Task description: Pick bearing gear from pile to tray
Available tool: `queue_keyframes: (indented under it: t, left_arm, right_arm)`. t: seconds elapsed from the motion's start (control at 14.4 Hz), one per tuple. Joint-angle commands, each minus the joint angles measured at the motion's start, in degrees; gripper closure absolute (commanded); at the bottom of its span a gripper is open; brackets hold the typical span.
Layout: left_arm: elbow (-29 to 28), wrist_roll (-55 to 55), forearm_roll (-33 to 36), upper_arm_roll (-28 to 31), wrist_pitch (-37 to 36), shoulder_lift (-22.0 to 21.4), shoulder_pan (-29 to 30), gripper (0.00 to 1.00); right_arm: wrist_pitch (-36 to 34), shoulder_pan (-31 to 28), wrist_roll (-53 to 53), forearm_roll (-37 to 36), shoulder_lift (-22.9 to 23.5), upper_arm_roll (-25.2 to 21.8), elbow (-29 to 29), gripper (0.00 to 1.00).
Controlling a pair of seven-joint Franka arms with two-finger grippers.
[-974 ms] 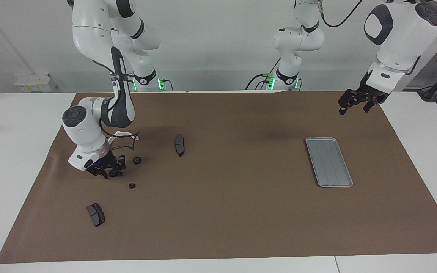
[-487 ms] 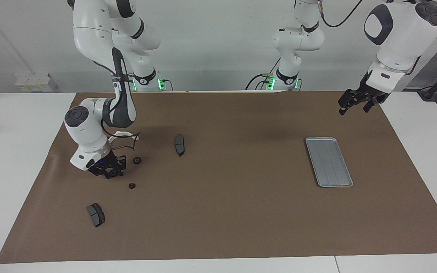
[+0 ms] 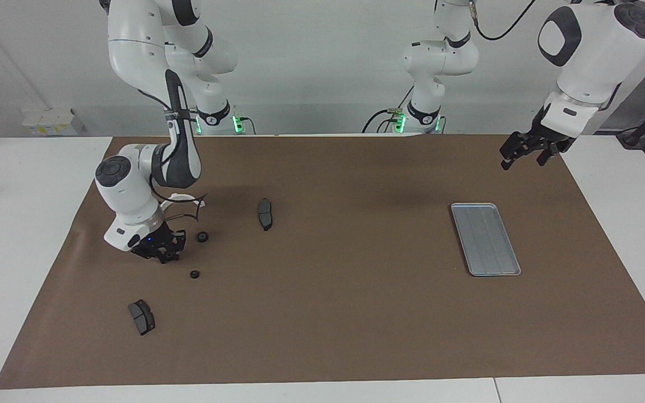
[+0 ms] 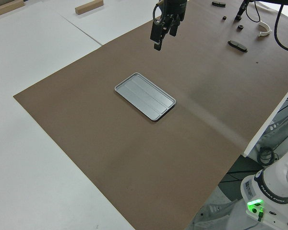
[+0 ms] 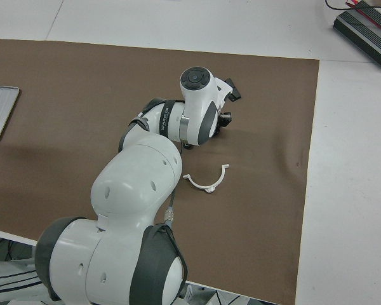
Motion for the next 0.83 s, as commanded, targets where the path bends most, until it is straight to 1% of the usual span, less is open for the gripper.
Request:
queue_keyframes:
  t: [0.0,0.07,0.14,0.28,0.35,0.49,0.63,0.76]
  left_arm:
    - [-2.24,0.6,0.98,-0.33,1.23,-1.87,0.63,0.0]
    - [-2.16,0.6,0.98,-0.33,1.67,-1.87,0.72,0.0]
    - [-2.16,0.6,0.98,-0.33,1.76,-1.87,1.07,0.0]
    - [-2.16,0.78,0.98,-0.33,1.76,-1.87,1.16,0.0]
    - [-2.16,0.78,0.98,-0.33,1.85,-1.87,1.16,0.0]
    - [-2.16,0.78,0.98,-0.33,2.02,-1.78,1.16,0.0]
    - [-2.16,0.78,0.98,-0.33,2.11,-1.78,1.25,0.0]
    - [-2.16,0.61,0.98,-0.33,2.63,-1.7,1.16,0.0]
  right_arm:
    - [-6.1,2.0,6.31,1.41,-2.34,0.27,2.99,1.0]
    - [-9.62,3.32,10.69,1.32,-3.57,0.36,4.67,1.0]
    - [-13.05,5.86,15.78,1.32,-4.54,0.36,6.77,1.0]
    - [-18.16,11.04,25.63,1.24,-4.73,0.36,11.86,1.0]
    - [-18.79,13.33,30.29,1.32,-4.29,0.36,13.89,1.0]
    - [-15.83,18.51,40.74,1.58,-3.94,0.45,15.05,1.0]
    - [-10.3,23.96,50.33,5.43,-2.89,1.24,15.05,1.0]
    - [-5.2,29.15,56.32,6.42,-0.96,1.24,15.05,1.0]
